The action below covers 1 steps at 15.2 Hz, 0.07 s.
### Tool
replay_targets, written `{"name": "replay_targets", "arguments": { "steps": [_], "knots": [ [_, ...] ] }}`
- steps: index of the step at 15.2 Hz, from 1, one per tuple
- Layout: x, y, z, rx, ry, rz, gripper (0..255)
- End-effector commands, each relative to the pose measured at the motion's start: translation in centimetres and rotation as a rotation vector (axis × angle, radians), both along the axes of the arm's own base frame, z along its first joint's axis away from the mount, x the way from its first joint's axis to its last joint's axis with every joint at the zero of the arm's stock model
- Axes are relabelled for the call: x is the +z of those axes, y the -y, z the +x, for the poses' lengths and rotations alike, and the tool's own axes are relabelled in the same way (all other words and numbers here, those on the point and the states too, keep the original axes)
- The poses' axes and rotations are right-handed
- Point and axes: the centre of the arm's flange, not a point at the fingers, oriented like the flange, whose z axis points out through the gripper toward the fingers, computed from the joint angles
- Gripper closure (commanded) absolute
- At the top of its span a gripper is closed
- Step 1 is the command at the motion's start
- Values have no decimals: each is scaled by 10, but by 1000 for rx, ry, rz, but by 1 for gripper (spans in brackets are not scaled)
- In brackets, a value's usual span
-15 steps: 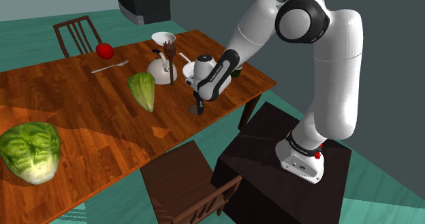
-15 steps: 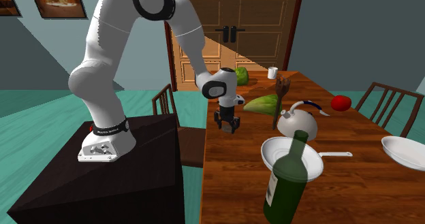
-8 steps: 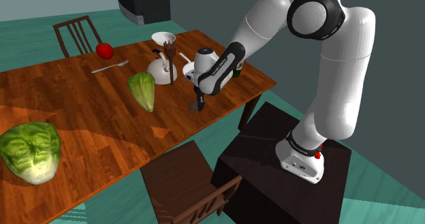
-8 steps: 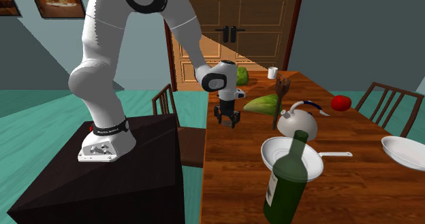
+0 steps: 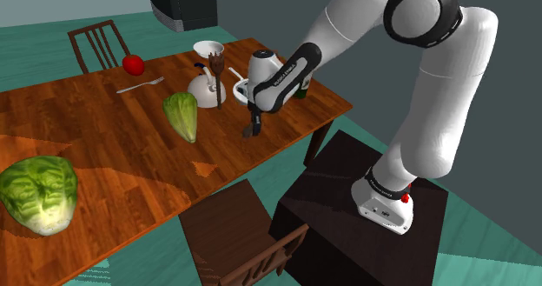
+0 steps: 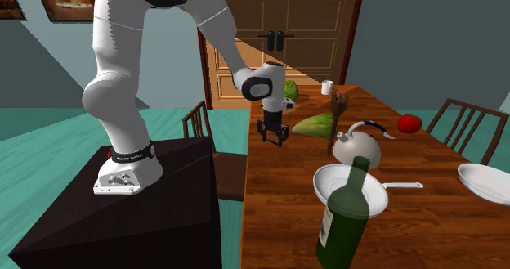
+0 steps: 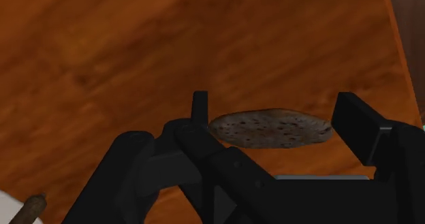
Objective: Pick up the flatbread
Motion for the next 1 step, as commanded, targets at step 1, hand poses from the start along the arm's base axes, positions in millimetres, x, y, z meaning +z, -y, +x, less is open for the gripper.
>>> {"name": "replay_targets", "arguments": {
  "steps": [1],
  "knots": [
    [3,1,1,0,0,0,255]
  ]
}}
